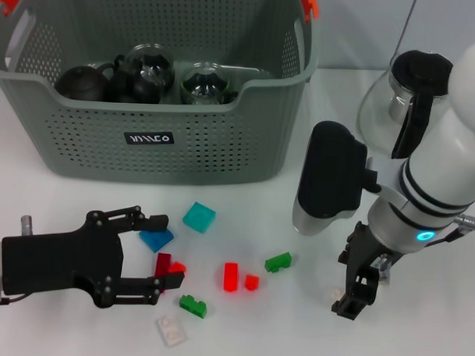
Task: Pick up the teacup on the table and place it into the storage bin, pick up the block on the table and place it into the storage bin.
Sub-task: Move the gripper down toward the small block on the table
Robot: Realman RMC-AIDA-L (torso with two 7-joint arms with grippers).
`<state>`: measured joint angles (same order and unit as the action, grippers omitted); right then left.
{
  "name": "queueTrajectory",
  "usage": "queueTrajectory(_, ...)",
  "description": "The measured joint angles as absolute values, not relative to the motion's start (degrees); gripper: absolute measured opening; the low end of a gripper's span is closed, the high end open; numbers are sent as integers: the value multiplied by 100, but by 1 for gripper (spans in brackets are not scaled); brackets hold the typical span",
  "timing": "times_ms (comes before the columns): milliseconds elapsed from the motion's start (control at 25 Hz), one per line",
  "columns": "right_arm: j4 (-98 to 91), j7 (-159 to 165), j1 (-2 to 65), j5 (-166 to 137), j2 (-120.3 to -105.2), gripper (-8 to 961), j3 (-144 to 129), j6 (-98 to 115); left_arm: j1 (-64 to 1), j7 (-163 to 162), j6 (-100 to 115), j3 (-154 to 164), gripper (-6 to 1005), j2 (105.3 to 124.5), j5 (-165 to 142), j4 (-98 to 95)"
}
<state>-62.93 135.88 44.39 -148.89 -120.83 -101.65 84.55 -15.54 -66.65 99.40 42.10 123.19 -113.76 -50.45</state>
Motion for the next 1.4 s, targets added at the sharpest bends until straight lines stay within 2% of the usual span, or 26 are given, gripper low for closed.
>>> queueTrajectory(360,-6284,13854,4393,-14888,-12094,794,-10521,8218,-1556,-6662,9852,4210,830,12292,-11390,-5034)
queueTrajectory(560,-6325,13948,4367,-14878,-12094,627,-10633,8144,-1556,-6662,9759,4210,830,12280,-11391,-5002)
queueTrajectory(680,-6325,13969,4360,-14870,-12094,628,-10655,8138,-1561,-6646,9732,4210,830,12263,-11390,-4937)
queueTrajectory(920,-6333,13987,4338,-14858,-12095,505,-10706,8132,-1564,-6591,9718,4210,830,12243,-11365,-4893)
queueTrajectory(1120,-6336,13990,4315,-14848,-12101,334,-10713,8130,-1560,-6591,9718,4210,830,12243,-11369,-4886)
queueTrajectory(1400,-6337,13992,4295,-14837,-12103,270,-10714,8134,-1555,-6591,9719,4210,831,12243,-11363,-4886)
